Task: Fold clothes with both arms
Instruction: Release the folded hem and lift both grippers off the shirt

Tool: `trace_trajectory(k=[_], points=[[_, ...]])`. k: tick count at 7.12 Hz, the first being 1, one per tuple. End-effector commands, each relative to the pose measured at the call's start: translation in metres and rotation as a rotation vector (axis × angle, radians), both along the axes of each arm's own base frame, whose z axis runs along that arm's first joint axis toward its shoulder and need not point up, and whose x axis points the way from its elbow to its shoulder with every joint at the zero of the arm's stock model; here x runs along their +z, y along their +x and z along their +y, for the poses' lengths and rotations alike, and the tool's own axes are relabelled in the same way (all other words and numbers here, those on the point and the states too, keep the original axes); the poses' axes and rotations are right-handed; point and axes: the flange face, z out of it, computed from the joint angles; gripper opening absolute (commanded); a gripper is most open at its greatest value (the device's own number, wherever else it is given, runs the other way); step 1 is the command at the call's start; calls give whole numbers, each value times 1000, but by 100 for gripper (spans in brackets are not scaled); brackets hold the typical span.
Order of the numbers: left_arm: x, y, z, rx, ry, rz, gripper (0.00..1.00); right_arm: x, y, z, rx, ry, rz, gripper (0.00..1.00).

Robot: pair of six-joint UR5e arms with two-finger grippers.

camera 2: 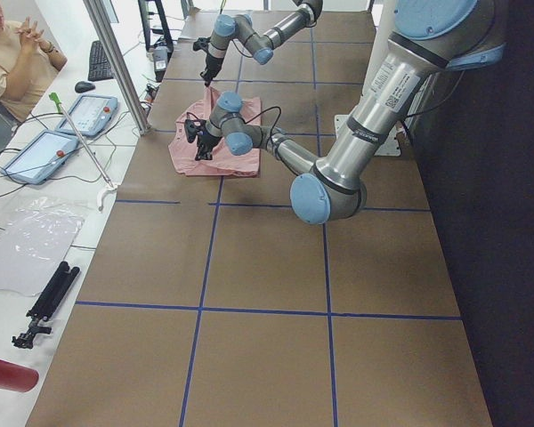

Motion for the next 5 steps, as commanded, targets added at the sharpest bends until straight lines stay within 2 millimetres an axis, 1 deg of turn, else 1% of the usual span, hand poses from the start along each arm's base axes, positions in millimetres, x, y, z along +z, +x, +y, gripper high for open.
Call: trace_trajectory(k=[1, 2, 3, 4, 5], points=[[12, 32, -32, -14, -11, -22, 0, 30, -13, -12, 0, -5, 11, 0], [23, 34, -34, -13, -3, -15, 0, 34, -16, -15, 2, 2, 4, 0], [22, 33, -34, -15, 1, -11, 0, 30, -17, -16, 6, 5, -3, 0], [25, 29, -35, -19, -1, -11, 0, 17, -21, -22, 8, 8, -10, 0], [28, 26, -35, -22, -2, -12, 0, 21, -23, -24, 8, 1, -3, 0]])
